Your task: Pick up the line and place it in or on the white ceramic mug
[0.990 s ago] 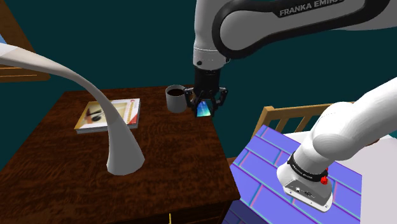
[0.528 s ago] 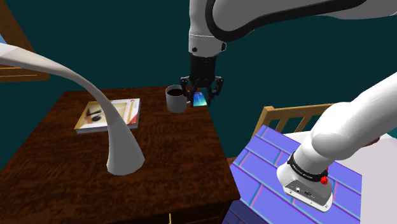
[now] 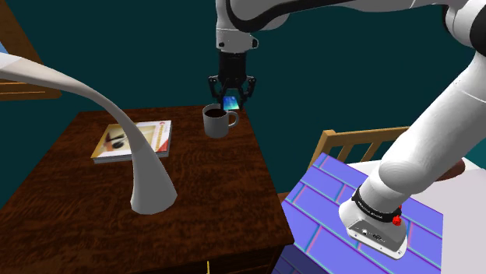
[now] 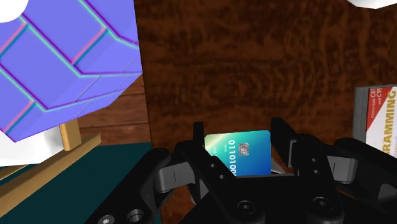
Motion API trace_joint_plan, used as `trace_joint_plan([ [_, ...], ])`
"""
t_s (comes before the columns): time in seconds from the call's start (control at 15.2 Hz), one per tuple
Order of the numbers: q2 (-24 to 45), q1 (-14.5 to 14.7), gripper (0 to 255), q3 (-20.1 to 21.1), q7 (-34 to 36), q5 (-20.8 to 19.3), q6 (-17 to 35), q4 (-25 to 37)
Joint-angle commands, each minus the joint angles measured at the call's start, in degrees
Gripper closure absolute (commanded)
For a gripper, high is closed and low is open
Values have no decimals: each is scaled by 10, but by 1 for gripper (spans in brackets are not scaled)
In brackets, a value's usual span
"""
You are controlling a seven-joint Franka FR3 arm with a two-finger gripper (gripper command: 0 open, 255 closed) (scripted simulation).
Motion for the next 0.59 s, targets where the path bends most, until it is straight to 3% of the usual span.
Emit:
trace_joint_plan([
  [0.0,39,-7,255,-5,-5,-18,-9,43],
  [0.26,129,-15,255,-14,-12,-56,-36,152],
  [0.53,130,-14,255,-15,-15,-56,-6,123],
])
